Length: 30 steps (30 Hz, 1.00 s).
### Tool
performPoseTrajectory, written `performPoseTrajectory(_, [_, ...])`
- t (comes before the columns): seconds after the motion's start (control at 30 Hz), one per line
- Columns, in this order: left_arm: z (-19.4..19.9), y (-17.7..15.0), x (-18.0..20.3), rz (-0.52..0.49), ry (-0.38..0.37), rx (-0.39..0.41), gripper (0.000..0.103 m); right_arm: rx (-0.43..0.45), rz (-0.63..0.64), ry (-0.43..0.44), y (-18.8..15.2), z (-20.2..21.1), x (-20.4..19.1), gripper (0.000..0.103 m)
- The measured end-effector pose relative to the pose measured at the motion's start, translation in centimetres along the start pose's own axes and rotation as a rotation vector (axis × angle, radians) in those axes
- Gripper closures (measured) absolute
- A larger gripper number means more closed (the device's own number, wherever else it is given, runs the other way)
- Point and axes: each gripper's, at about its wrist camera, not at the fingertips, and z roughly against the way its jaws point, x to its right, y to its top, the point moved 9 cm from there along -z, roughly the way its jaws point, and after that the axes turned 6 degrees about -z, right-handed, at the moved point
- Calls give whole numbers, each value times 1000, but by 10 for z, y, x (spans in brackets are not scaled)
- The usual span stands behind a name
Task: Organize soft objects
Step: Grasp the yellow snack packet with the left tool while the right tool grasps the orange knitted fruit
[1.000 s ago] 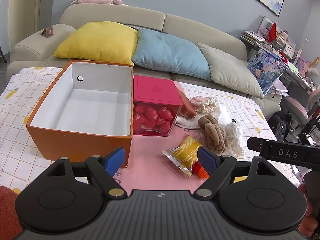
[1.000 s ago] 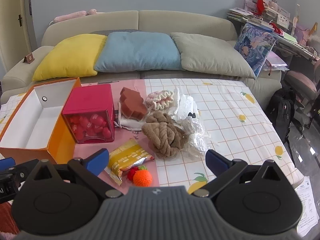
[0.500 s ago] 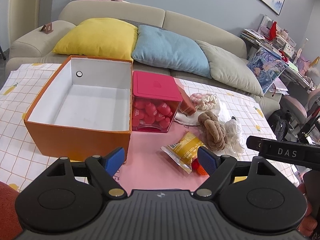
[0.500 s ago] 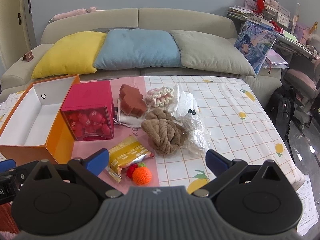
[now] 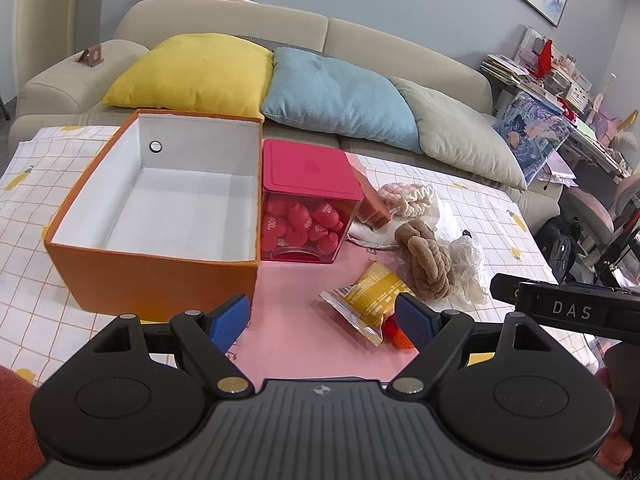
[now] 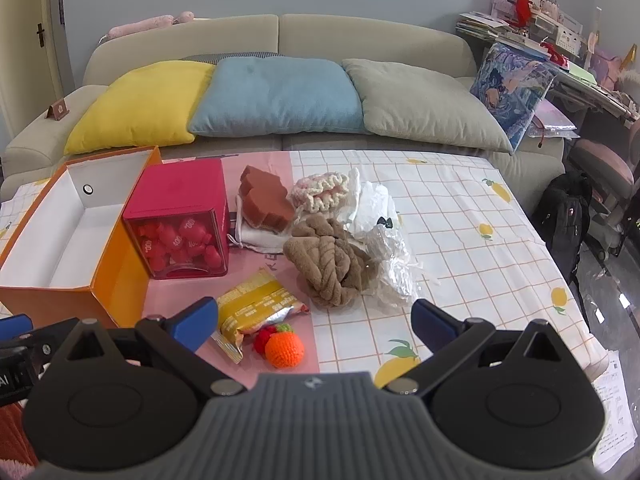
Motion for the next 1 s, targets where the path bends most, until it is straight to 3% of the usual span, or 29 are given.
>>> performPoseTrajectory(0.2, [-20,6,18,-87,-51,-19,7,7,32,12,1,-15,3,3])
performPoseTrajectory(0.3, [-36,5,29,-143,-85,-36,15,1,35,14,0,-29,10,3])
performPoseTrajectory(0.43, [-60,2,44,-200,-151,-61,18,-59,7,12,-7,-54,25,20])
performPoseTrajectory(0.63, [-101,-2,63,-311,-191,-89,13,-111,7,6,-18,-82,40,28])
performPoseTrajectory(0.77, [-133,-7,70,-393,-205,-149,13,-125,13,40,-17,-100,41,31])
performPoseTrajectory(1.0, [-178,-17,72,-538,-165,-240,15,-148,61,116,-14,-135,30,40])
